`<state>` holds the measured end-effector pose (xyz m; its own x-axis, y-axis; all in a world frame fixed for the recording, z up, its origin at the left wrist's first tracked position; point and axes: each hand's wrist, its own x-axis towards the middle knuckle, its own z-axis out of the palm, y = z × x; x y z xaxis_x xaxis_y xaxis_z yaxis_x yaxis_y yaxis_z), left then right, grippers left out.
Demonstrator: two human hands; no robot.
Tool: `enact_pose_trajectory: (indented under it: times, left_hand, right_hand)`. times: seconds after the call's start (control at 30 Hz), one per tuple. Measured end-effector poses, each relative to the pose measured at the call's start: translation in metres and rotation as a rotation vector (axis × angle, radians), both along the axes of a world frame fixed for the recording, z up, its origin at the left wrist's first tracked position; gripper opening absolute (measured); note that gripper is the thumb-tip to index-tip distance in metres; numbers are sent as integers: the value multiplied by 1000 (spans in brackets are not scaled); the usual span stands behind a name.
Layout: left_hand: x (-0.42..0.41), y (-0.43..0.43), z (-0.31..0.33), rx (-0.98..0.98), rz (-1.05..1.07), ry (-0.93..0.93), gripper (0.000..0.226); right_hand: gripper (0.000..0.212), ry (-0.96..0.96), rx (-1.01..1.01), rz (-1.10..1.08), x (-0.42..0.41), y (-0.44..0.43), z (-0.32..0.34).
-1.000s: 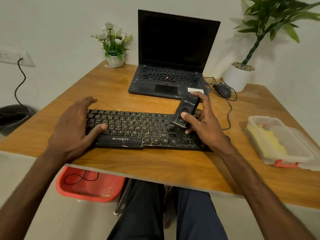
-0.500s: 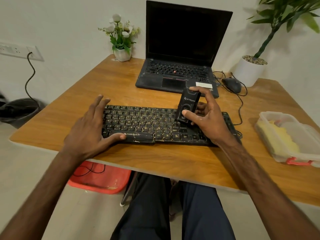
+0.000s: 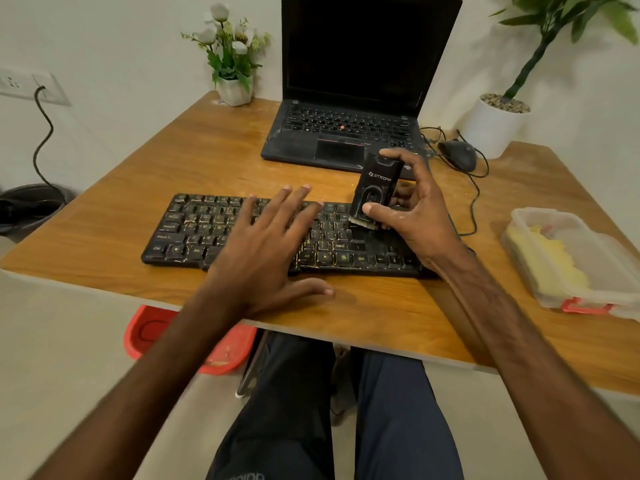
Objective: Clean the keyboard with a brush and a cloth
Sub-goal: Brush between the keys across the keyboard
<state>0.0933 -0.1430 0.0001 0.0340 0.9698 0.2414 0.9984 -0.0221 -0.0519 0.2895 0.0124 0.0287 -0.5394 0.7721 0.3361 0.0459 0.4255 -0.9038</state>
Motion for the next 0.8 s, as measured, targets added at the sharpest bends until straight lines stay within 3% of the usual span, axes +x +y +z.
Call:
enact_pose_trajectory:
  times: [0.33,0.53,0.8]
  left_hand:
    - [3,3,-9,7,133,-138,119]
    - [2,5,-11,30,118,-152,118]
    - [3,5,-12,49,113,-137,116]
  right_hand:
    - [69,18,-86,17,-8,5,1]
    - [64,30,-180,34,-5,10,-5]
    - [60,89,-147,17,-7,6,0]
